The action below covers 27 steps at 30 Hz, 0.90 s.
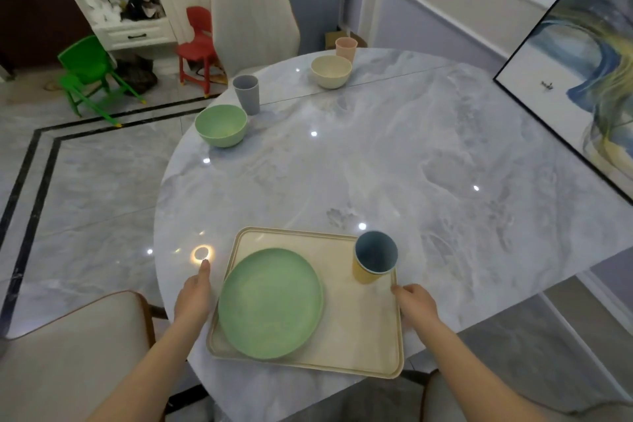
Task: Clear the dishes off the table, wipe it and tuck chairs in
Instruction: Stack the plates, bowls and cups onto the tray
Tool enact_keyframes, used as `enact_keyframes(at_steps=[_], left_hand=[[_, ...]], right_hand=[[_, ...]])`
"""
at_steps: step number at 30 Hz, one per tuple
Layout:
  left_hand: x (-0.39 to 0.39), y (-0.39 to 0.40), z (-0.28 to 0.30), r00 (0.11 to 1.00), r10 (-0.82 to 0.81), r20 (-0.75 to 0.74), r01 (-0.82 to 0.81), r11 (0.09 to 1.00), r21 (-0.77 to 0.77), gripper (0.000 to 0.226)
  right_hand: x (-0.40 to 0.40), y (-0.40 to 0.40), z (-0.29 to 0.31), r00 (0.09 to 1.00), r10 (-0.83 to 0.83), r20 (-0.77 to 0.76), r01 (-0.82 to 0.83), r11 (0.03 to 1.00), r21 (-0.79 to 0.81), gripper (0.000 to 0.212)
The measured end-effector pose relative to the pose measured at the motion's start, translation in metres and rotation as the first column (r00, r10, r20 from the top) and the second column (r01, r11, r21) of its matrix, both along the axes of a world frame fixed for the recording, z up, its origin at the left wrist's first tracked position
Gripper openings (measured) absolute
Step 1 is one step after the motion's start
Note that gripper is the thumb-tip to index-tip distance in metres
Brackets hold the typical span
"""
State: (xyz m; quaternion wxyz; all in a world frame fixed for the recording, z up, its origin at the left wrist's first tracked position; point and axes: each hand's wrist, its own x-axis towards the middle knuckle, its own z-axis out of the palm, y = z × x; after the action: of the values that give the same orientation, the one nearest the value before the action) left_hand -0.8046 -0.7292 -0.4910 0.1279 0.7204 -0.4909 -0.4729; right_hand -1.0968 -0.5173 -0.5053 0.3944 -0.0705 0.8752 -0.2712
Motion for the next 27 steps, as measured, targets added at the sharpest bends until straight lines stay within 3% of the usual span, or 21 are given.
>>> enact_keyframes(at_steps=[6,11,13,17,21,24,27], left_hand=[[0.0,0.003,-0.011,0.986,0.109,-0.126,-0.086,0.981,0.176,0.056],[0.002,-0.003,-0.01,0.966,0.139,-0.218,-0.075,0.958,0.278,0.08],[0.0,-0.002,-0.005,0.961,0.103,-0.257,-0.008,0.938,0.347,0.079],[-0.001,0.001,0.001,0.962,0.033,-0.272,0.071,0.929,0.363,0.059],[-0.003,0.007,0.003,0.965,0.057,-0.255,0.035,0.938,0.344,0.048],[-0.001,0.011,0.005,0.964,0.081,-0.254,0.016,0.933,0.359,0.058],[0.013,-0.001,-0.036,0.98,0.049,-0.194,0.013,0.951,0.308,0.101]], right_hand=[[0.01,-0.008,-0.004,0.986,-0.161,0.032,0.161,0.987,0.001,0.028],[0.018,-0.011,-0.006,0.964,-0.261,0.058,0.264,0.964,-0.033,0.03],[0.023,-0.011,-0.005,0.966,-0.257,0.027,0.258,0.966,-0.034,0.034],[0.032,-0.007,-0.008,0.972,-0.227,-0.064,0.225,0.973,-0.049,0.021],[0.038,-0.006,-0.01,0.961,-0.263,-0.086,0.257,0.964,-0.069,0.03],[0.039,-0.007,-0.009,0.953,-0.291,-0.084,0.284,0.955,-0.086,0.031],[0.039,-0.004,-0.009,0.933,-0.349,-0.092,0.336,0.933,-0.132,0.029]])
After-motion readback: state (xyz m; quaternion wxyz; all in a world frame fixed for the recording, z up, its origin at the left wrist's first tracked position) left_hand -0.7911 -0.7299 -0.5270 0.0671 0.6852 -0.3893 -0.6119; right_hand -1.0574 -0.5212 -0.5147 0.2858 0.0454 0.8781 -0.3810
